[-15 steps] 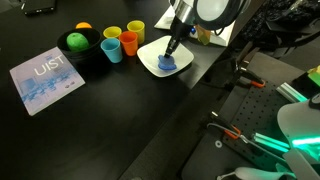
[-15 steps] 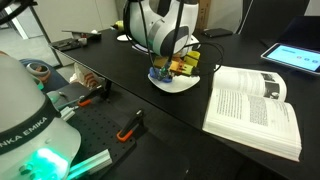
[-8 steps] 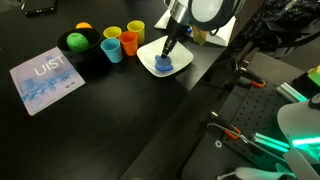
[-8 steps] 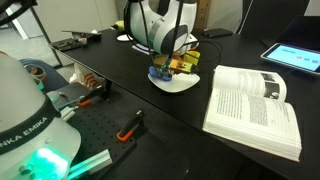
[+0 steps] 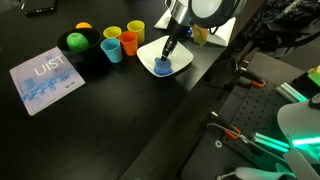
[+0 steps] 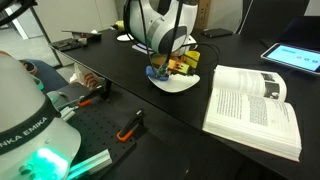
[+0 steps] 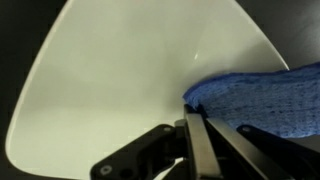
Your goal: Use the blue sponge to wipe the white plate
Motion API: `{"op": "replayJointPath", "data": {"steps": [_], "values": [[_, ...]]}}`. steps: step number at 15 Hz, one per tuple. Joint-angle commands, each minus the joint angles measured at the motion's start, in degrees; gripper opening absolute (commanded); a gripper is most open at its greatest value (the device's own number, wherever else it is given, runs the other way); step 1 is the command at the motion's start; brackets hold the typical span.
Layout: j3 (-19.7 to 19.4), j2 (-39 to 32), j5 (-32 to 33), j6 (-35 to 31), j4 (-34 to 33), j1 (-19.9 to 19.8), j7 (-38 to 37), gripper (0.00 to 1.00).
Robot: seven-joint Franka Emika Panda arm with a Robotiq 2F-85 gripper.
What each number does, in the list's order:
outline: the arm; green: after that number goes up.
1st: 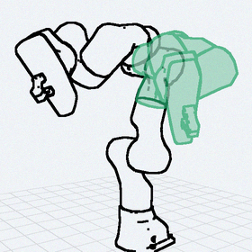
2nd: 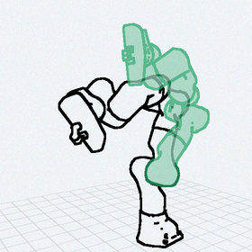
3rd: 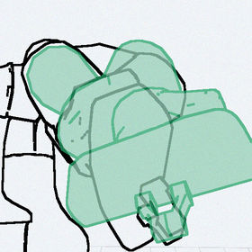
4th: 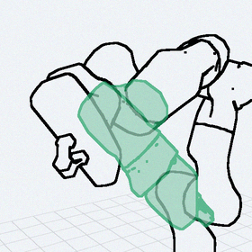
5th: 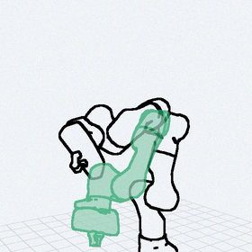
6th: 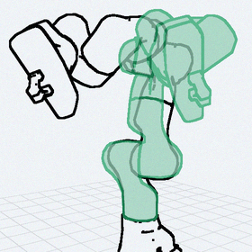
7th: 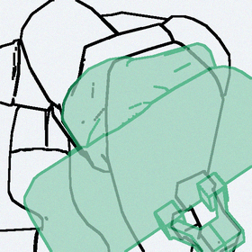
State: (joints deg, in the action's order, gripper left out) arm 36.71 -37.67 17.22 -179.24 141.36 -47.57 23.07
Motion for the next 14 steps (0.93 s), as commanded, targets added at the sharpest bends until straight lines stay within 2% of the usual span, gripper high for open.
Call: {"op": "replayJointPath", "data": {"steps": [1,3,6,14], "values": [[5.1,-1.7,-2.2,2.0,1.4,-4.6,0.8,0.01],[7.3,-2.8,-3.0,3.1,1.2,-6.0,1.0,0.01],[7.3,-4.5,-4.3,4.5,-0.9,-5.3,0.6,0.01],[1.4,-6.6,-6.5,5.6,-9.2,-0.6,0.5,0.01]]}}
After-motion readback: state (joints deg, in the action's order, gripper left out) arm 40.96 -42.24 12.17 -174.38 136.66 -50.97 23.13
